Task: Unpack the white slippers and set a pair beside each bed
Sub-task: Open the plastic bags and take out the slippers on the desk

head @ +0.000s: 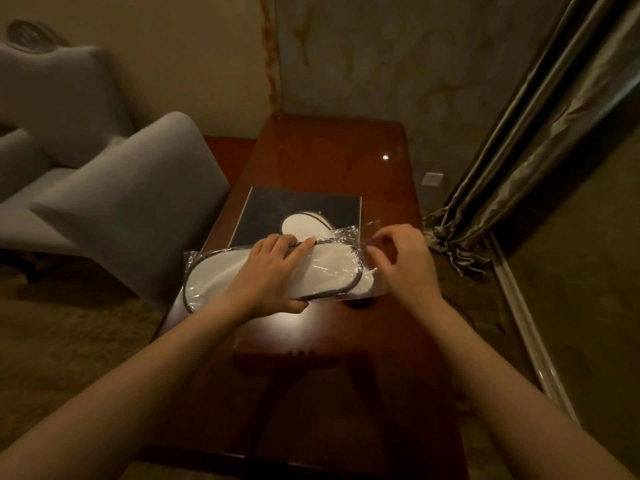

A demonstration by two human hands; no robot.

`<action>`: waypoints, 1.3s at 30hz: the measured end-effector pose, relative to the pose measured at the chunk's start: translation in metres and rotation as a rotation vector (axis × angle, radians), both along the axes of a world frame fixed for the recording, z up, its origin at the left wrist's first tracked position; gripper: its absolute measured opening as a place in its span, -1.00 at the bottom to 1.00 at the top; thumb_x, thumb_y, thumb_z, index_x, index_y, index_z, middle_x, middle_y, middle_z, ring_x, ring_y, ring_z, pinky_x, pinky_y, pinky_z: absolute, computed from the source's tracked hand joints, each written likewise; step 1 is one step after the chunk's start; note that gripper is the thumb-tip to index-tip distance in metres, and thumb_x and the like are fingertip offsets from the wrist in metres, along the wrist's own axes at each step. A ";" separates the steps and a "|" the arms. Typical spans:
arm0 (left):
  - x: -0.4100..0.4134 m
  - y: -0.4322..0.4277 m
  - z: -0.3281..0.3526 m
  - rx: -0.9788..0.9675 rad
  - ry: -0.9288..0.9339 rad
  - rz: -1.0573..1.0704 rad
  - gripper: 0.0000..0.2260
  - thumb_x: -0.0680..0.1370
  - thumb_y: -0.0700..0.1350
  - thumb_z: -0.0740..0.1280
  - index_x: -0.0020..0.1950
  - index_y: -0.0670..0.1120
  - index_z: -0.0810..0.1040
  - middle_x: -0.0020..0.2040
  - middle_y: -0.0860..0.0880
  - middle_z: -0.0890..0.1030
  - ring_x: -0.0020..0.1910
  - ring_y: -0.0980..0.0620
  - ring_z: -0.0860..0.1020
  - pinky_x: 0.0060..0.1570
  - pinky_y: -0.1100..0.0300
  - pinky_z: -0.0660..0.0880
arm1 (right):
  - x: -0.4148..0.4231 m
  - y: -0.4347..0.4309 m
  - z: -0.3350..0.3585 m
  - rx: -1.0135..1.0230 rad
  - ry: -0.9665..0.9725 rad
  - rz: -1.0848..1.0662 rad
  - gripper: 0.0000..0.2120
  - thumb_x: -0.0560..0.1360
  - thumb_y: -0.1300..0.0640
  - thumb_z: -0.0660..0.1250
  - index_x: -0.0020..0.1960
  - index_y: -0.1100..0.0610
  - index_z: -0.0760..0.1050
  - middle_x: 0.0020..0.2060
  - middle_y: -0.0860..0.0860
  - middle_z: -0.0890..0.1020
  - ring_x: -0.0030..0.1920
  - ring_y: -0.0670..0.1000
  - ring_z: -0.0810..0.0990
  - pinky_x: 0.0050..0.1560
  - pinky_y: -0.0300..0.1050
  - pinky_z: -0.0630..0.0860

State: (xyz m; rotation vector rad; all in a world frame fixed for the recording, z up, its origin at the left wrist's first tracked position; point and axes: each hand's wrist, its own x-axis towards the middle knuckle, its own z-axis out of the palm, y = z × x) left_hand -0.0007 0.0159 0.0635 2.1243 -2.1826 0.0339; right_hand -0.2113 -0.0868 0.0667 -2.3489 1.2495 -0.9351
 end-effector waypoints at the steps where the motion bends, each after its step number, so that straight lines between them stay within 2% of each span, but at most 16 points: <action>1: -0.001 -0.002 0.001 -0.005 -0.010 -0.011 -0.06 0.26 0.26 0.41 0.54 -0.02 0.12 0.39 -0.11 0.33 0.35 -0.13 0.28 0.39 -0.02 0.21 | 0.005 0.001 0.003 0.065 0.043 0.073 -0.82 0.46 0.06 0.37 0.03 0.10 0.50 -0.13 -0.09 0.49 -0.13 -0.10 0.46 -0.21 -0.43 0.31; 4: -0.003 -0.007 0.003 -0.007 -0.060 -0.028 -0.05 0.26 0.27 0.39 0.54 -0.01 0.09 0.39 -0.12 0.32 0.36 -0.14 0.26 0.39 -0.01 0.19 | 0.012 0.000 0.004 0.318 0.033 0.133 -0.75 0.47 0.02 0.35 0.10 0.10 0.50 -0.09 -0.09 0.50 -0.16 -0.16 0.47 -0.28 -0.44 0.36; 7: -0.001 -0.010 0.005 -0.003 -0.063 -0.031 -0.05 0.27 0.29 0.37 0.55 0.00 0.07 0.41 -0.11 0.29 0.37 -0.14 0.23 0.41 -0.02 0.15 | 0.011 -0.005 0.001 0.424 -0.094 0.131 -0.73 0.46 0.04 0.38 0.12 0.09 0.48 -0.08 -0.11 0.49 -0.16 -0.23 0.46 -0.27 -0.44 0.37; 9: -0.001 -0.011 0.006 0.015 -0.070 -0.042 -0.05 0.28 0.30 0.37 0.55 0.01 0.05 0.43 -0.10 0.26 0.38 -0.13 0.21 0.42 -0.02 0.14 | 0.010 -0.008 -0.001 0.525 -0.103 0.144 -0.68 0.46 0.06 0.39 0.17 0.10 0.44 -0.09 -0.14 0.48 -0.13 -0.19 0.48 -0.30 -0.46 0.39; 12: 0.000 -0.011 0.005 0.020 -0.064 -0.052 -0.06 0.29 0.30 0.36 0.55 0.02 0.04 0.43 -0.10 0.25 0.38 -0.12 0.20 0.42 0.00 0.14 | 0.011 -0.011 -0.001 0.714 -0.178 0.196 -0.67 0.47 0.11 0.37 0.21 0.13 0.43 -0.16 -0.12 0.55 -0.23 -0.17 0.57 -0.44 -0.47 0.46; 15: 0.005 -0.010 0.006 0.016 -0.032 -0.059 -0.04 0.28 0.31 0.36 0.55 0.03 0.01 0.43 -0.09 0.25 0.38 -0.10 0.20 0.41 0.02 0.17 | 0.006 -0.017 0.002 0.756 -0.257 0.201 -0.67 0.46 0.15 0.38 0.20 0.16 0.46 -0.16 -0.04 0.60 -0.25 -0.16 0.61 -0.40 -0.46 0.48; 18: 0.015 -0.007 0.006 0.046 -0.020 -0.055 -0.01 0.26 0.33 0.35 0.56 0.06 -0.03 0.44 -0.08 0.21 0.38 -0.09 0.16 0.41 0.03 0.18 | -0.005 -0.026 0.004 0.768 -0.326 0.185 -0.68 0.46 0.18 0.39 0.20 0.20 0.47 -0.20 -0.03 0.60 -0.34 -0.23 0.62 -0.42 -0.48 0.47; 21: 0.022 -0.005 0.003 0.087 -0.015 -0.052 0.01 0.25 0.33 0.36 0.56 0.07 -0.06 0.45 -0.08 0.18 0.37 -0.08 0.14 0.41 0.04 0.17 | -0.013 -0.029 0.003 0.710 -0.226 0.167 -0.64 0.46 0.13 0.38 0.23 0.18 0.46 -0.17 -0.05 0.58 -0.22 -0.16 0.58 -0.35 -0.44 0.51; 24: 0.025 -0.004 -0.001 0.109 -0.029 -0.059 0.01 0.24 0.33 0.36 0.55 0.07 -0.04 0.44 -0.11 0.19 0.38 -0.09 0.15 0.41 0.02 0.16 | -0.011 -0.029 0.005 0.552 0.040 0.264 -0.51 0.42 0.06 0.42 0.30 0.11 0.39 0.07 0.01 0.56 0.03 -0.02 0.56 0.01 -0.21 0.56; 25: 0.026 -0.003 -0.003 0.114 -0.040 -0.063 0.01 0.23 0.34 0.35 0.55 0.07 -0.03 0.44 -0.11 0.19 0.38 -0.10 0.15 0.42 0.01 0.15 | -0.009 -0.029 0.008 0.520 0.137 0.325 -0.42 0.39 0.03 0.46 0.34 0.08 0.34 0.17 0.02 0.52 0.13 0.00 0.52 0.15 -0.12 0.53; 27: 0.027 -0.003 -0.004 0.118 -0.055 -0.083 0.00 0.23 0.34 0.34 0.55 0.06 -0.01 0.44 -0.11 0.20 0.39 -0.11 0.16 0.42 -0.01 0.15 | -0.001 -0.028 0.012 0.467 0.353 0.454 -0.19 0.30 -0.08 0.50 0.43 0.04 0.19 0.32 0.01 0.36 0.29 -0.01 0.37 0.32 -0.09 0.38; 29: 0.025 -0.004 -0.004 0.120 -0.057 -0.107 -0.01 0.22 0.33 0.35 0.55 0.06 0.02 0.44 -0.12 0.21 0.40 -0.14 0.18 0.42 -0.03 0.17 | 0.008 -0.026 0.013 0.371 0.559 0.523 0.00 0.24 -0.20 0.50 0.49 0.01 0.02 0.39 0.00 0.22 0.36 0.01 0.22 0.37 -0.03 0.26; 32: 0.024 -0.005 -0.004 0.109 -0.063 -0.120 -0.02 0.23 0.32 0.35 0.54 0.06 0.04 0.44 -0.12 0.22 0.40 -0.14 0.18 0.41 -0.01 0.16 | 0.019 -0.022 0.006 0.138 0.734 0.558 0.09 0.23 -0.30 0.44 0.51 0.04 -0.10 0.44 0.01 0.13 0.34 0.06 0.17 0.39 0.03 0.21; 36: 0.023 -0.002 -0.009 0.128 -0.071 -0.112 -0.03 0.25 0.30 0.37 0.55 0.06 0.04 0.45 -0.12 0.21 0.42 -0.13 0.15 0.43 0.02 0.10 | 0.027 -0.018 -0.012 -0.004 0.803 0.576 0.15 0.25 -0.32 0.40 0.52 0.10 -0.22 0.46 0.06 0.09 0.36 0.11 0.15 0.39 0.05 0.18; 39: 0.019 -0.003 -0.013 0.106 -0.082 -0.115 -0.04 0.25 0.29 0.38 0.55 0.05 0.06 0.43 -0.14 0.24 0.39 -0.14 0.19 0.41 0.02 0.12 | 0.031 -0.016 -0.026 -0.053 0.790 0.543 0.17 0.25 -0.26 0.42 0.51 0.11 -0.28 0.41 0.10 0.16 0.30 0.13 0.19 0.34 0.06 0.23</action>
